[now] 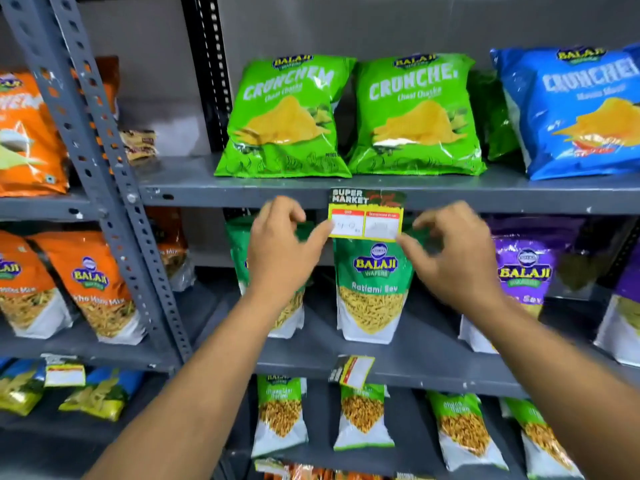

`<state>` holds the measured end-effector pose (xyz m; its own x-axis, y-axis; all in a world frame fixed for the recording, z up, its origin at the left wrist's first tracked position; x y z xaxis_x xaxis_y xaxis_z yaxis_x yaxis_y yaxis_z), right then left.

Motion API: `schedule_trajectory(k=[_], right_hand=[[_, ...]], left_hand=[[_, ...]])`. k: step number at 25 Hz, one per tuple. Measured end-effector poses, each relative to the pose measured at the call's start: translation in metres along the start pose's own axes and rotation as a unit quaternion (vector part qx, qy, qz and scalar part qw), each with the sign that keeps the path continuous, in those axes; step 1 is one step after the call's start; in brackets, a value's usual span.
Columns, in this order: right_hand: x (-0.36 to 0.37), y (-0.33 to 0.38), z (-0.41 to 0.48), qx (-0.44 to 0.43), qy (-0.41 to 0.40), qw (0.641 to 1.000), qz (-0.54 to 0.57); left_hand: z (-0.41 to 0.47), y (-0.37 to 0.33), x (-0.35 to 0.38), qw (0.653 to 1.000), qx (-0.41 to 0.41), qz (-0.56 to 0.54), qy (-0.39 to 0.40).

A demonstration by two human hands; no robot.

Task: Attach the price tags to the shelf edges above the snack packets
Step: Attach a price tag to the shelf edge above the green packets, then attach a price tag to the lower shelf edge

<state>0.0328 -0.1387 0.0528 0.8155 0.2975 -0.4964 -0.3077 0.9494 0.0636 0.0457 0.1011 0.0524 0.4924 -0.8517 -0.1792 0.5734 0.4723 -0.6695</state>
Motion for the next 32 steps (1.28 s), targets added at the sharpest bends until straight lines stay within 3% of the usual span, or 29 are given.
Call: schedule_trajectory(k=[3, 5, 7, 14, 16, 20, 24, 27, 29, 32], right_hand=[[0.055, 0.006, -0.094, -0.076, 0.122, 0.990, 0.012], [0.096, 0.009, -0.143, -0.088, 0.221, 0.971, -0.027], [0.126, 0.020, -0.169, -0.110, 0.279, 0.951, -0.072], [0.157, 0.051, -0.180, -0.133, 0.271, 0.947, -0.113], [0.159, 0.053, -0.182, -0.128, 0.263, 0.948, -0.124], [0.166, 0.052, -0.185, -0.113, 0.292, 0.940, -0.135], [0.163, 0.049, -0.211, -0.113, 0.320, 0.932, -0.129], [0.150, 0.027, -0.251, 0.051, 0.346, 0.937, -0.012], [0.159, 0.012, -0.280, 0.181, 0.409, 0.894, 0.037], [0.178, 0.002, -0.298, 0.276, 0.441, 0.851, 0.070]], left_hand=[[-0.095, 0.099, 0.012, 0.971, -0.212, -0.097, 0.058], [-0.177, 0.161, 0.026, 0.876, -0.434, -0.197, 0.076], [-0.243, 0.198, 0.043, 0.779, -0.580, -0.225, 0.075], [-0.280, 0.222, 0.107, 0.678, -0.645, -0.352, 0.005], [-0.282, 0.225, 0.115, 0.665, -0.650, -0.367, -0.002], [-0.289, 0.239, 0.115, 0.685, -0.651, -0.321, -0.058], [-0.288, 0.237, 0.107, 0.716, -0.620, -0.315, -0.051], [-0.285, 0.230, 0.083, 0.784, -0.561, -0.267, 0.000], [-0.282, 0.227, 0.075, 0.818, -0.525, -0.230, 0.047], [-0.270, 0.235, 0.078, 0.862, -0.471, -0.165, 0.087]])
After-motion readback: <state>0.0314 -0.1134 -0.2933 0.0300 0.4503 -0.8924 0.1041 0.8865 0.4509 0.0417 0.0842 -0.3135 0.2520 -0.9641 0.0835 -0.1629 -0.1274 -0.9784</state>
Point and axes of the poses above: each hand's wrist, its own z-axis towards the middle knuckle, its own x-axis out of the palm, y = z × x, the point moved 7 cm from there along z, towards the middle knuckle, and after that the axes turned 15 degrees about -z, right-handed, at the moved point
